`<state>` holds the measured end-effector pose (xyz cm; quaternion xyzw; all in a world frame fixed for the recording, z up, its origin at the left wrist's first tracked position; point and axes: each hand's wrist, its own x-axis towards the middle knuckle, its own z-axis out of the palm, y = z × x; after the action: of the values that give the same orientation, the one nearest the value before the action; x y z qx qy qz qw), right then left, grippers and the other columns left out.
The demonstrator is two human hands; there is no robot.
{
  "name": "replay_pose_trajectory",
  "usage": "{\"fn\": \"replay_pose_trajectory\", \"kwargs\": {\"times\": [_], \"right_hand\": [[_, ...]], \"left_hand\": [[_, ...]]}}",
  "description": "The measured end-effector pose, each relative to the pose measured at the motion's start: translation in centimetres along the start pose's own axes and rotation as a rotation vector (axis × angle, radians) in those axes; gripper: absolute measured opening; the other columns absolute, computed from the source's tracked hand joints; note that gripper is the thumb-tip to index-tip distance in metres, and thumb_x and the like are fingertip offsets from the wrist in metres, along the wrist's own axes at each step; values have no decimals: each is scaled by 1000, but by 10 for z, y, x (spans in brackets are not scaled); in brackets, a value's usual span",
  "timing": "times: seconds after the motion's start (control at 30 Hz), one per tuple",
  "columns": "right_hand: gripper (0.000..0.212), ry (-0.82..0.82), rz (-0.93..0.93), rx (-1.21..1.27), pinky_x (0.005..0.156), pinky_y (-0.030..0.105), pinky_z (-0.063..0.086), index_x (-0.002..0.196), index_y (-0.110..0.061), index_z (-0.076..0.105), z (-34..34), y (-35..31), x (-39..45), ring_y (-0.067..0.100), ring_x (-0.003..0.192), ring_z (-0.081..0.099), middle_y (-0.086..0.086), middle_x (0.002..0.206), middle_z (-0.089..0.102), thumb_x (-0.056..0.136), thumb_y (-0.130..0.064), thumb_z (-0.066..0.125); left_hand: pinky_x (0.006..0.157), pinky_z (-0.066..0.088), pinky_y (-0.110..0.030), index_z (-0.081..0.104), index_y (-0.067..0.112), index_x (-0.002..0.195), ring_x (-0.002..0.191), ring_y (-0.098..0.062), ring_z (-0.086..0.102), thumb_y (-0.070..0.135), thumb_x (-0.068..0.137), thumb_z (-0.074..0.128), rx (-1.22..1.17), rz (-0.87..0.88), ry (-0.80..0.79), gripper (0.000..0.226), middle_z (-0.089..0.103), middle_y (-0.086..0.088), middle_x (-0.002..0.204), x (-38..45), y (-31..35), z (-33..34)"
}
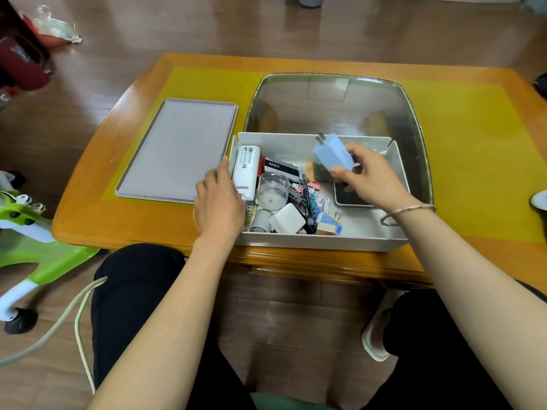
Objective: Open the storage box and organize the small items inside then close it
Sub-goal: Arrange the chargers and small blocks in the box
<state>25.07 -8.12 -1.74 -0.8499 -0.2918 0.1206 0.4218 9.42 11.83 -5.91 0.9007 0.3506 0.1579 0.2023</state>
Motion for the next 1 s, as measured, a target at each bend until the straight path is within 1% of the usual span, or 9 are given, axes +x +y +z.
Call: {"fn": "replay_pose_trajectory", "kwargs": {"times": [0.07,0.13,0.2,0.3,0.4,0.5,0.6,0.8,1.0], "right_hand": [[31,-36,21,-17,76,41,54,115,-11,55,-9,12,-18,29,91,63,11,108,62,86,-13,66],[30,23,-9,-126,73,18,46,112,-14,58,-13,26,-33,19,86,60,4,101,64,84,-15,68],[30,175,-11,-165,65,13,40,113,-16,58,-14,37,-45,12,73,57,1,95,64,84,-17,67],[28,358,-3,-87,67,26,48,114,-17,56,-10,43,-50,15,74,62,1,93,63,87,-20,63],[27,472,-25,-53,63,14,47,113,-19,54,-9,43,-47,2,69,58,-4,90,59,88,-24,61],[27,500,26,38,58,41,57,115,-21,52,-7,44,-45,21,74,65,-2,90,59,89,-24,60],[27,503,20,64,51,32,57,115,-23,50,-5,45,-46,25,79,65,1,95,59,89,-25,60],[31,463,45,30,66,51,55,119,-21,49,-3,45,-47,24,89,63,2,102,59,90,-28,59],[37,441,81,4,71,49,56,124,-19,46,-2,45,-48,23,97,60,3,111,57,91,-29,58]], "left_hand": [[97,36,-41,34,18,144,125,-27,39,24,95,53,0,121,159,53,44,-9,139,-5,5,-5],[97,34,-38,42,19,139,121,-24,41,27,92,60,-91,311,172,51,48,-7,134,-9,18,-9],[102,38,-37,47,20,136,119,-22,45,31,86,69,-177,526,-58,56,52,-4,131,-9,38,-11],[107,37,-42,43,30,140,129,-19,41,41,79,74,-39,732,-539,69,48,1,140,-5,72,0],[101,41,-42,43,33,141,128,-22,42,39,86,67,261,898,-730,60,47,0,141,2,100,20],[96,44,-41,44,35,141,125,-26,46,18,88,62,454,965,-789,58,47,-1,142,7,117,37],[92,41,-39,47,35,138,120,-27,46,24,87,63,589,1012,-811,55,50,-3,137,10,127,48],[78,44,-36,46,33,131,95,-20,43,42,79,71,649,983,-879,58,51,-6,118,18,136,59],[79,45,-37,38,30,139,108,-29,50,36,84,67,720,1015,-796,62,47,-12,122,12,134,60]]}}
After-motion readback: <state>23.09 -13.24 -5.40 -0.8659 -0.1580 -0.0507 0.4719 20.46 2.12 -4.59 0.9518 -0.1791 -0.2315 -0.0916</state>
